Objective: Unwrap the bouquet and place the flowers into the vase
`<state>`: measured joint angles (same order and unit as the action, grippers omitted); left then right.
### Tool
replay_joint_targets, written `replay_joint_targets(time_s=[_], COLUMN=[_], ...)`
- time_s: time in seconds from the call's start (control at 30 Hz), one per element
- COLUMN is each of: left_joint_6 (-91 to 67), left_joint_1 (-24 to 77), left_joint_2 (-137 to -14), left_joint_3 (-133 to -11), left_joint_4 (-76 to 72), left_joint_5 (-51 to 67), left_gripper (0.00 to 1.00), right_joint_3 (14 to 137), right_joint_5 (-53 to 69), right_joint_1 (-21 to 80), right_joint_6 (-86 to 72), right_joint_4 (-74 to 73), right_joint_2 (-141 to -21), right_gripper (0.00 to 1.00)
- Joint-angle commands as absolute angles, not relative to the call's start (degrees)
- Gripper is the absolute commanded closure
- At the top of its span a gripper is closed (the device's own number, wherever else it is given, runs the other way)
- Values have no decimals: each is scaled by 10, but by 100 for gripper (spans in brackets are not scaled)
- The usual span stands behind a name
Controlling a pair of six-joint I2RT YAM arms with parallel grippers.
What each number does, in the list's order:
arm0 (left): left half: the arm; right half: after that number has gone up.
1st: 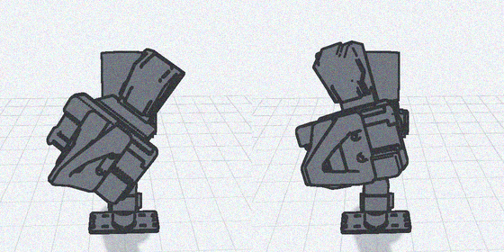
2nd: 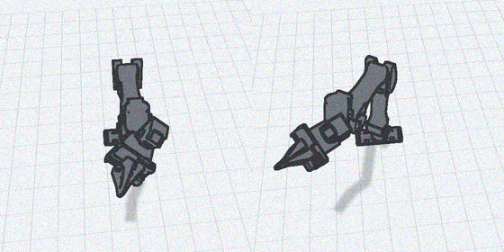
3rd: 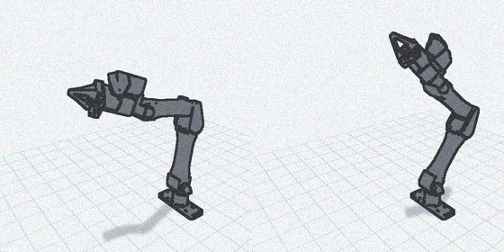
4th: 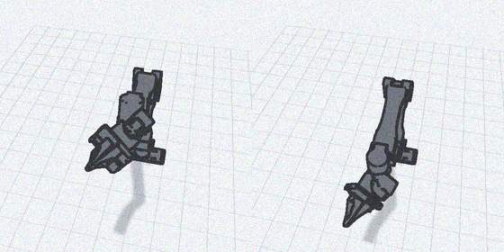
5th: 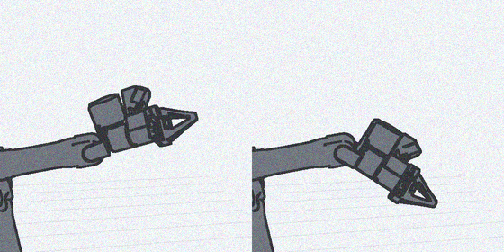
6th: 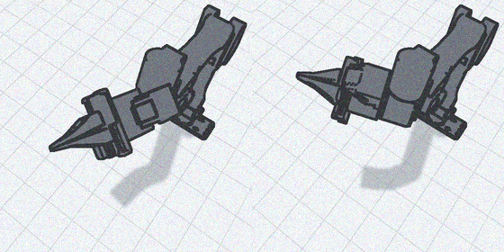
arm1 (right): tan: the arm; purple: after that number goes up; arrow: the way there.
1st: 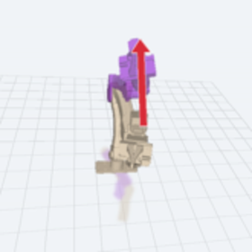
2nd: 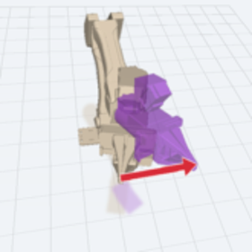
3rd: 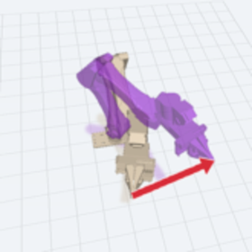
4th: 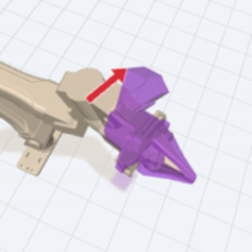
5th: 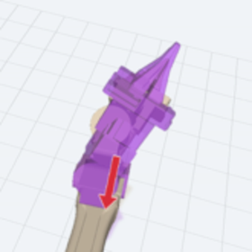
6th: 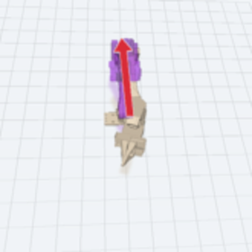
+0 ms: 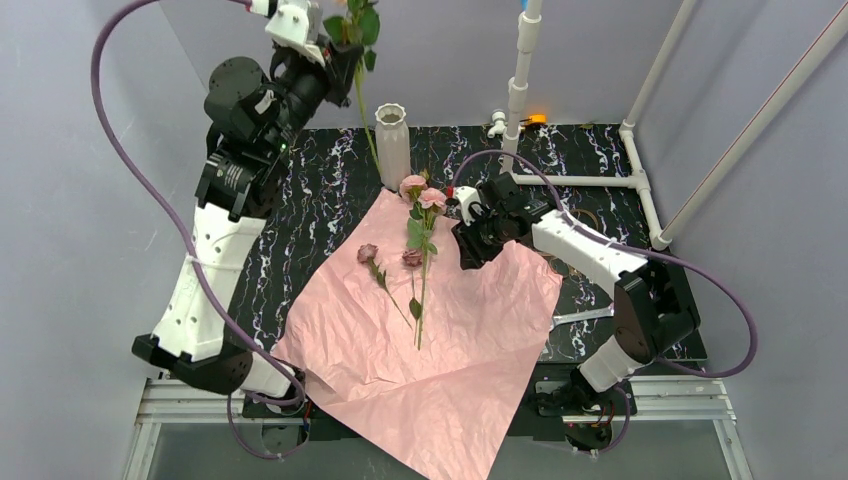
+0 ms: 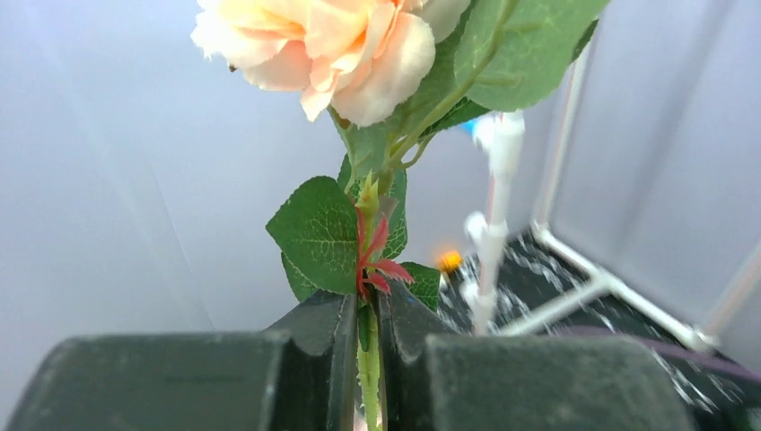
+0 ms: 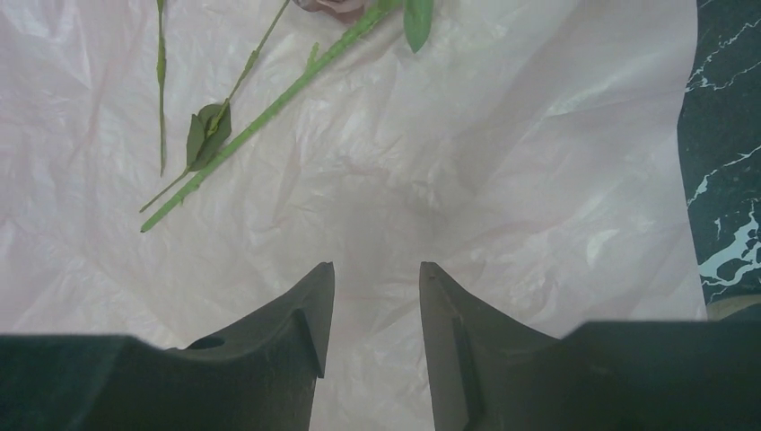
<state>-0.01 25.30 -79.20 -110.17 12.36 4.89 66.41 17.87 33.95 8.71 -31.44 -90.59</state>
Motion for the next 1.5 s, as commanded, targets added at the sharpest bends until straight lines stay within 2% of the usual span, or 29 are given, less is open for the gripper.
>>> replay_joint_targets(time_s=[0.0, 0.1, 0.27, 0.33, 0.77, 0.93, 1.47], left_joint_6=[111, 135, 154, 162, 46, -16, -17], left_joint_1=[250, 249, 242, 241, 200, 183, 182], left_joint_2=[-874, -939, -1084, -1114, -1099, -1120, -1150], left_joint_3=[-1200, -1277, -1474, -1511, -1373, -1358, -1225], left_joint_4=[23, -29, -38, -47, -57, -31, -31], left_joint_5=[38, 15, 13, 15, 28, 43, 61], left_gripper=[100, 100, 100, 100, 100, 100, 99], right_joint_3=[671, 661, 655, 654, 642, 649, 681], right_joint_5=[187, 186, 179, 177, 172, 168, 130], right_joint_1=[343, 343, 343, 343, 343, 343, 341], right_joint_6=[68, 58, 56, 57, 60, 63, 9], right_joint_4=[-299, -285, -279, -279, -274, -272, -239], right_joint_2=[-876, -865, -853, -851, -848, -856, -883], right_gripper=[51, 51, 51, 51, 51, 51, 47])
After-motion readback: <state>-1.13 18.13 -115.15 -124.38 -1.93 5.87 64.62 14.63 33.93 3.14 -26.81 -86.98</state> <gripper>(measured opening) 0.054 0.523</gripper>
